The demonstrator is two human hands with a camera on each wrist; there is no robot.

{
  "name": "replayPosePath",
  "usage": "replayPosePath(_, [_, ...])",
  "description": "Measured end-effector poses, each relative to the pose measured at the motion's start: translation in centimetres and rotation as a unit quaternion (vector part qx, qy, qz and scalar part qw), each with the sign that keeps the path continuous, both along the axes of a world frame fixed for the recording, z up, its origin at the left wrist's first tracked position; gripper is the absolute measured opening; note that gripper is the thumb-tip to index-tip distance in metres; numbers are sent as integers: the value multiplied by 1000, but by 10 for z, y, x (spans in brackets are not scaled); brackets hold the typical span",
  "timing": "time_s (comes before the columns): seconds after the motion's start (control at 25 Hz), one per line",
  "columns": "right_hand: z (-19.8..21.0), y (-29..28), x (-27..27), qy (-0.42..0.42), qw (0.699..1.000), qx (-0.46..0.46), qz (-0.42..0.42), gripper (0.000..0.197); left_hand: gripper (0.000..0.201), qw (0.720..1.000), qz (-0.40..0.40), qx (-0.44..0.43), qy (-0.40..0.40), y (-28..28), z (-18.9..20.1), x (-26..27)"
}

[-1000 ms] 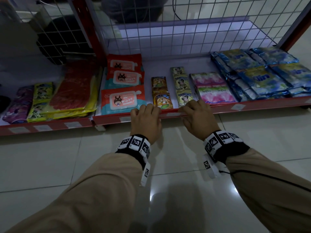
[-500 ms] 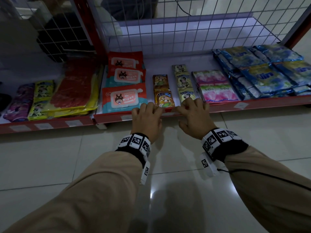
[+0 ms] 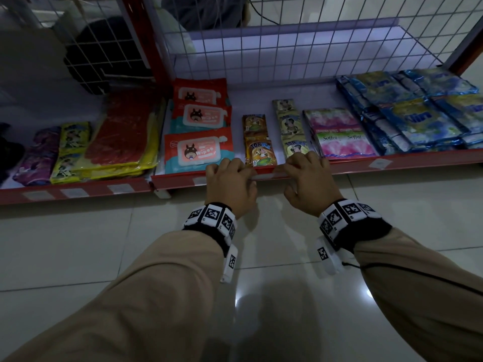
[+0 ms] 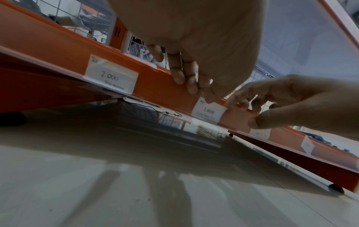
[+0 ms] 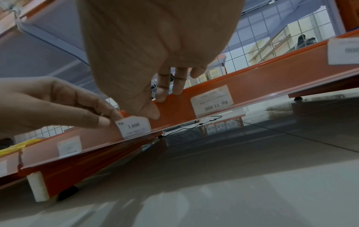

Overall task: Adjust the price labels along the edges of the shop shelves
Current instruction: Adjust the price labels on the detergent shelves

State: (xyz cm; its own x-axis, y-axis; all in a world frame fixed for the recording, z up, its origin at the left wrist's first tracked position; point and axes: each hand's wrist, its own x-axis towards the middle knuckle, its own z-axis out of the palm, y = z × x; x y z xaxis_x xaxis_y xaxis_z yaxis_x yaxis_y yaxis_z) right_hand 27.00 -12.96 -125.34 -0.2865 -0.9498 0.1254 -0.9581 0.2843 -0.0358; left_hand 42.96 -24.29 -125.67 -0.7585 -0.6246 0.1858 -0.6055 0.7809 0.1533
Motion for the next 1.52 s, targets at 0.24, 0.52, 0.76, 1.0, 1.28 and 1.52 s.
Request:
replayPosePath(0.24, [-2, 7, -5, -6, 998, -57, 8, 38, 33, 1000, -20, -6, 21, -2, 3, 5])
replayPosePath(0.52, [-8, 29, -25, -10, 993, -115, -12, 32, 39, 999, -25, -30, 1, 15, 8, -15])
replayPosePath(0.76, [-13, 31, -31, -11, 993, -116, -11, 30, 60, 991, -129, -13, -40, 37, 6, -54])
replayPosePath(1.0, [-15, 33, -38, -22, 991, -128, 1, 27, 55, 992, -115, -30, -30, 42, -1, -55])
replayPosePath(1.28, [-14, 30, -38, -19, 991, -134, 4, 20, 56, 996, -86, 18, -32, 46, -2, -64])
replayPosePath(1.52, [-13, 32, -42, -25, 988, -155, 5, 17, 66, 996, -55, 42, -49, 51, -1, -70])
